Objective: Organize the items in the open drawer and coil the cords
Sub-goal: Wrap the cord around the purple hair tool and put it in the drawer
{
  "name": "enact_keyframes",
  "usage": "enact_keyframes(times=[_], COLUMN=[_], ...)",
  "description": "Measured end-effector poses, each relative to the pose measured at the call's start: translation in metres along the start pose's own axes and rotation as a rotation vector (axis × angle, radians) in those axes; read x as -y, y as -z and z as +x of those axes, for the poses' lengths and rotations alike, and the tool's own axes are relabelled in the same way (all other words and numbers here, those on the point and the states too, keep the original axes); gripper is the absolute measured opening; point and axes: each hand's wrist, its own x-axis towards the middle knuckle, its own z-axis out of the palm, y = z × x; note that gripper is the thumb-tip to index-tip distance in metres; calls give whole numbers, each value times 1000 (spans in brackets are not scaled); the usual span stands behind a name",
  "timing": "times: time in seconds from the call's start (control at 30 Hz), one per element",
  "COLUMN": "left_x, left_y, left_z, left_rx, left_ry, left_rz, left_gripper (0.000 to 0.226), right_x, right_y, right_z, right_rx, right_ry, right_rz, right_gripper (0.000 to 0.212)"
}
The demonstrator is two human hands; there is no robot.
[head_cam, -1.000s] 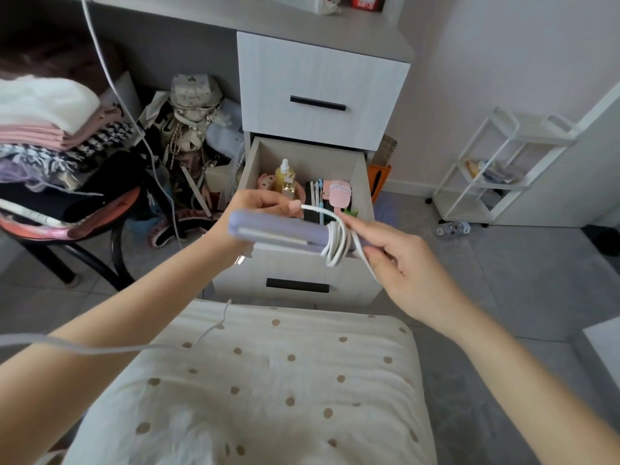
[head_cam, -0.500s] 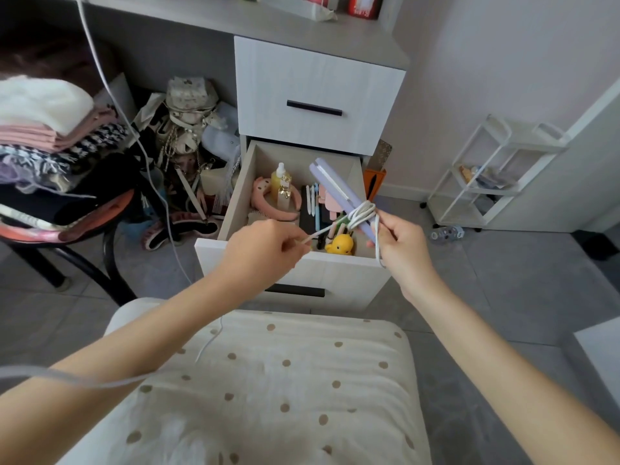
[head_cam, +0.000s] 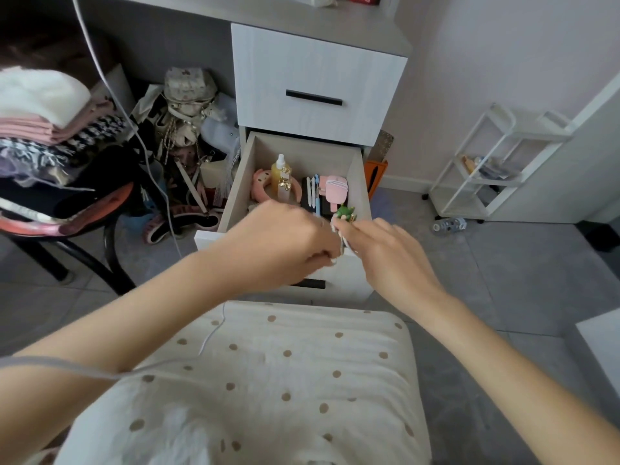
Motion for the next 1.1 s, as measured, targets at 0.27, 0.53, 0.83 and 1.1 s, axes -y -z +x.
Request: enact_keyframes(times=[0.27,0.53,0.83,1.1], left_x=[27,15,22,-21], left_y=[18,19,9,-3], left_z=[7,12,4,8], left_rx=[-82,-97,-170,-491], left_ry=[458,508,684,885], left_rz=[-505,-810,-1276,-1349], left_gripper=[15,20,6,18], right_x=[1,10,23,41], right_y=[22,35,66,50], right_z=[-9,-15,-22,-17], right_rx=[107,142,138,-90], right_ry=[133,246,-46,-771], right_rz=[245,290,1016,1869], right_gripper=[48,42,50,33])
